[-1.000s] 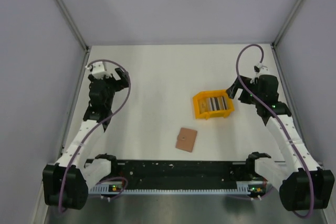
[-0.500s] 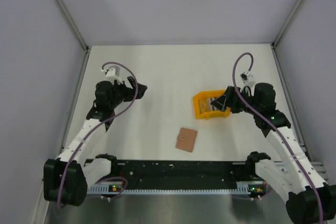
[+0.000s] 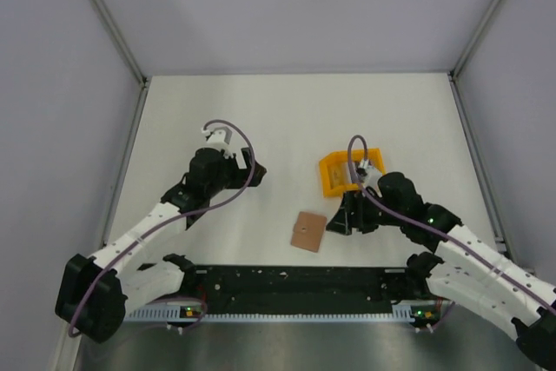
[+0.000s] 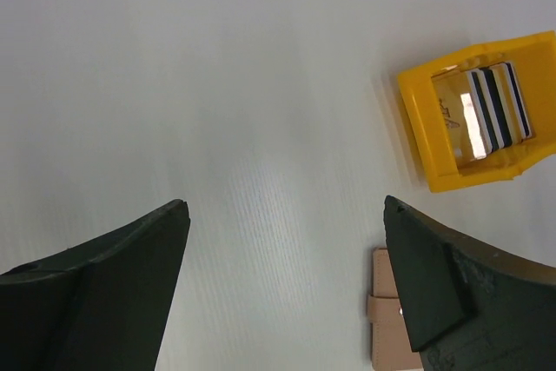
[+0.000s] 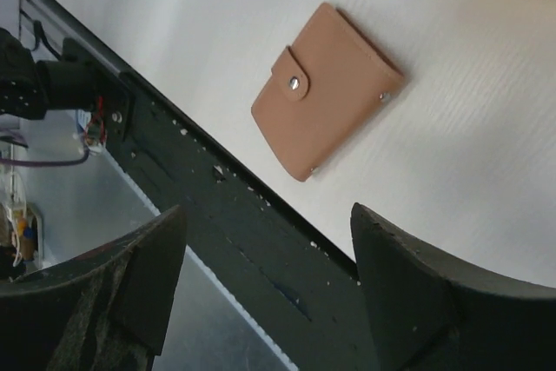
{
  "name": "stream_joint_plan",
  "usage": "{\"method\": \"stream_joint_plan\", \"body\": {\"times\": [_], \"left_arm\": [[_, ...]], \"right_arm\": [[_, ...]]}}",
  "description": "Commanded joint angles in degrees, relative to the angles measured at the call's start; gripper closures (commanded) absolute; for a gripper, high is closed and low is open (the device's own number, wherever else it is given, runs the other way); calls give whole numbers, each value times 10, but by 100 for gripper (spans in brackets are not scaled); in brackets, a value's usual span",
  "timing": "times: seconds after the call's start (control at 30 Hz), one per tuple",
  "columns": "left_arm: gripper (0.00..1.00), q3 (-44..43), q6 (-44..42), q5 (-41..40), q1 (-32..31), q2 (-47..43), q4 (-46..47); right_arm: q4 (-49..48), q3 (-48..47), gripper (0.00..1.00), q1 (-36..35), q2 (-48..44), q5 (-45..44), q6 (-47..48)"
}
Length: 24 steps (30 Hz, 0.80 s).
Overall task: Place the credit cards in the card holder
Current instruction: Adjust the card holder at the center of the board.
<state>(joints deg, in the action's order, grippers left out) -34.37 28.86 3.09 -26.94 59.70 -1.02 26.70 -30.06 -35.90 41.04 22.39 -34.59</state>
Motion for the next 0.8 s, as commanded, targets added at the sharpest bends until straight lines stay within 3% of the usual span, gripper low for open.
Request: {"method": "stream_joint_plan", "body": {"times": [0.0,0.27,0.77], "left_arm": [[5,25,37,-44,-28,-28,-21],[11,96,75,-40,-88,-20,1],[21,145,106,26,-169,38,82]], "right_arm": [[27,-11,26,-79,17,-126,-49],[-54,42,32,-149,54,-180,-119],[-248,68,43,-187,212,-221,-211]]}}
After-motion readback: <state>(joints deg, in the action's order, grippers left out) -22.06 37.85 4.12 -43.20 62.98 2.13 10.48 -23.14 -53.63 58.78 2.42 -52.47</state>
